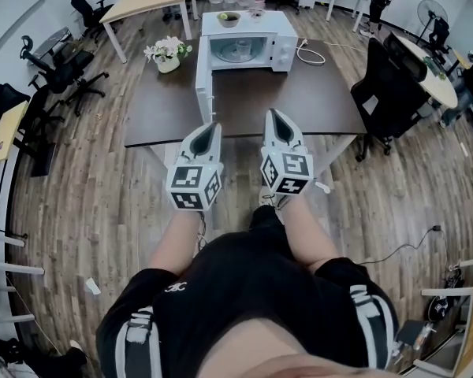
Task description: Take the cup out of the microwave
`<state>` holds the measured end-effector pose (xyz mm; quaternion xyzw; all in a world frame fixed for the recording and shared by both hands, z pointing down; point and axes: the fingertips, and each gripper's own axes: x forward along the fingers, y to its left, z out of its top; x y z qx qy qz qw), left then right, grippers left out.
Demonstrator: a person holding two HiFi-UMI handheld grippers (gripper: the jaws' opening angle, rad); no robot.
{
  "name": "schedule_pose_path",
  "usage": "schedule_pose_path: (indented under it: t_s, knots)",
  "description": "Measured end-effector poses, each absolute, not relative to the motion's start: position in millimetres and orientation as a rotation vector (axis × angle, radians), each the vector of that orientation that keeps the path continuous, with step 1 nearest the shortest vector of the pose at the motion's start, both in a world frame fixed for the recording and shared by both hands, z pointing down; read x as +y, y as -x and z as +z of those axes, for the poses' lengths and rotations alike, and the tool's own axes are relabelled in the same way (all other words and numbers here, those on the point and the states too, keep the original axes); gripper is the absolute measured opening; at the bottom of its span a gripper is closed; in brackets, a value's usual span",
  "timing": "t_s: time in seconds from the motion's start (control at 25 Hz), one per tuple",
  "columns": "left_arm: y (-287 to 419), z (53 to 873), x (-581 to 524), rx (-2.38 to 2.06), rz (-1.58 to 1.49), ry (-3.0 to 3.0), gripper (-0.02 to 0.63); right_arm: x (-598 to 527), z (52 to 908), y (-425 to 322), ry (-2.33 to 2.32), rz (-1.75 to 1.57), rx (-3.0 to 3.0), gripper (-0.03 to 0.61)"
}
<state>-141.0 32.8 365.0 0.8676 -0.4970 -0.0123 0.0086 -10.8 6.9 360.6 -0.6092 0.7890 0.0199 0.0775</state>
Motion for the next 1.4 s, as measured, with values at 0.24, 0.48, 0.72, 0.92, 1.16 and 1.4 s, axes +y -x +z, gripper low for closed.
schedule_pose_path:
  t_s: [0.24,0.48,0.72,0.92,1.16,1.4]
  knots:
    - [130.9,371.7,-37.4,-1.616,-0.029,-2.691,0.0,-66.7,362.4,-0.4,1.784,0.096,2.387,0.0]
    - [105.4,372.4,-133.1,-1.664,-0.014,-2.665,0.0,-169.2,364.8,-26.8,1.762,0.09,2.417,0.0]
    - [72.2,369.0,-238.3,-1.704,0.004,-2.634,0.0,-276.8,369.8,-56.8,1.73,0.041,2.462,-0.001]
    - [49.6,359.5,-323.3,-1.741,0.014,-2.61,0.0,-358.8,366.5,-67.8,1.67,0.008,2.519,0.0]
    - [39.7,347.8,-389.8,-1.759,0.015,-2.59,0.0,-427.8,358.6,-69.7,1.632,-0.008,2.555,0.0]
    - [47.9,349.1,-426.9,-1.734,0.021,-2.584,0.0,-459.2,359.7,-60.4,1.629,-0.01,2.546,0.0]
